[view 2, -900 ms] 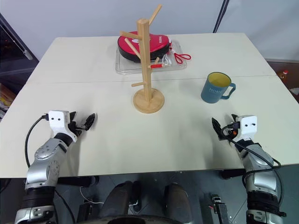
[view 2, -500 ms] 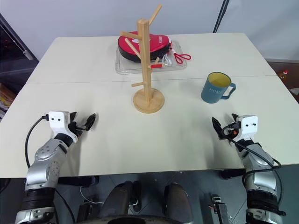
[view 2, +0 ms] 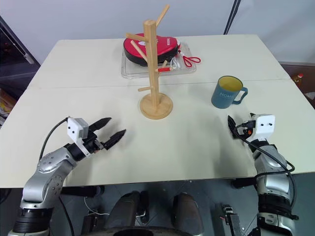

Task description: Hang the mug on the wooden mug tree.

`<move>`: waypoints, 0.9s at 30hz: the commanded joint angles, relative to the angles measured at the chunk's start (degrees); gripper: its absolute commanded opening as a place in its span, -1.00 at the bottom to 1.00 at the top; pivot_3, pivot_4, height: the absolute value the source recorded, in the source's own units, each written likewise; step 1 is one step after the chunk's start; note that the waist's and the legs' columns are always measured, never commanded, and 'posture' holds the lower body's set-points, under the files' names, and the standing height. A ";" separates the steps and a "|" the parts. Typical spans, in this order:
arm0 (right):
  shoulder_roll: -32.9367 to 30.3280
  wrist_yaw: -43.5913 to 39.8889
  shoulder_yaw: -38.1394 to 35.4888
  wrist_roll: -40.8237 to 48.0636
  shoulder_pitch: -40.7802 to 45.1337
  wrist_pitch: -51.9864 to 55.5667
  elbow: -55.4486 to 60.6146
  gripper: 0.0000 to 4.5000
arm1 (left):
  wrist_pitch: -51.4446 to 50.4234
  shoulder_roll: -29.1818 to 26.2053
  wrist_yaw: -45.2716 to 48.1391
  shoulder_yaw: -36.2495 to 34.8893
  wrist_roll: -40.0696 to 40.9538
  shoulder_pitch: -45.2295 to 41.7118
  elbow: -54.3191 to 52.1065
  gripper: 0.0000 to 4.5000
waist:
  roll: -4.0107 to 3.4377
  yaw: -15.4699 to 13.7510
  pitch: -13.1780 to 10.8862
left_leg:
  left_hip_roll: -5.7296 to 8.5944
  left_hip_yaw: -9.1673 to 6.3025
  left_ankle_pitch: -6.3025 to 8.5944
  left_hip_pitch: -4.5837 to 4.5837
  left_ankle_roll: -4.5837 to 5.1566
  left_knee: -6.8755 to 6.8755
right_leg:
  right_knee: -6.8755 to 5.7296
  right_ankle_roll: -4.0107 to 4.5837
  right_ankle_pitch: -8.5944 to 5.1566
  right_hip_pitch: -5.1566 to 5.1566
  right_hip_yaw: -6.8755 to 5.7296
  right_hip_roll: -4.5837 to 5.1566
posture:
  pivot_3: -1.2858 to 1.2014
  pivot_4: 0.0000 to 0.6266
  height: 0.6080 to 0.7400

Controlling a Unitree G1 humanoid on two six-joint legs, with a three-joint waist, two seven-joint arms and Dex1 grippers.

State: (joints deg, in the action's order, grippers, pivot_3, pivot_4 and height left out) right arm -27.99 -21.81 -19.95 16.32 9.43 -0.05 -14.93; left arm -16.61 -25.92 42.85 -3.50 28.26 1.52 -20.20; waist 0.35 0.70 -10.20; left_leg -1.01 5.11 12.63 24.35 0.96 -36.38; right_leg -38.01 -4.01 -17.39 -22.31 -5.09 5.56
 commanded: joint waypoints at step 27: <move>-3.77 4.10 -0.26 -5.69 23.46 -13.64 -34.18 0.99 | -2.85 -0.64 2.09 8.91 0.20 -8.26 -7.53 1.00 | -0.04 0.07 0.00 | 0.02 0.02 -0.03 0.01 0.01 -0.08 | -0.02 0.00 0.00 0.03 0.02 -0.07 | 0.03 -0.52 1.00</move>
State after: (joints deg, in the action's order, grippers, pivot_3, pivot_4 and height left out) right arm -30.37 -17.39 -20.16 10.83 31.42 -11.92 -48.51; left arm -19.74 -26.37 44.94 5.90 28.00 -6.25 -25.93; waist 0.31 0.76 -10.20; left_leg -1.00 5.12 12.61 24.35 0.96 -36.46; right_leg -38.04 -4.01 -17.39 -22.28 -5.07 5.48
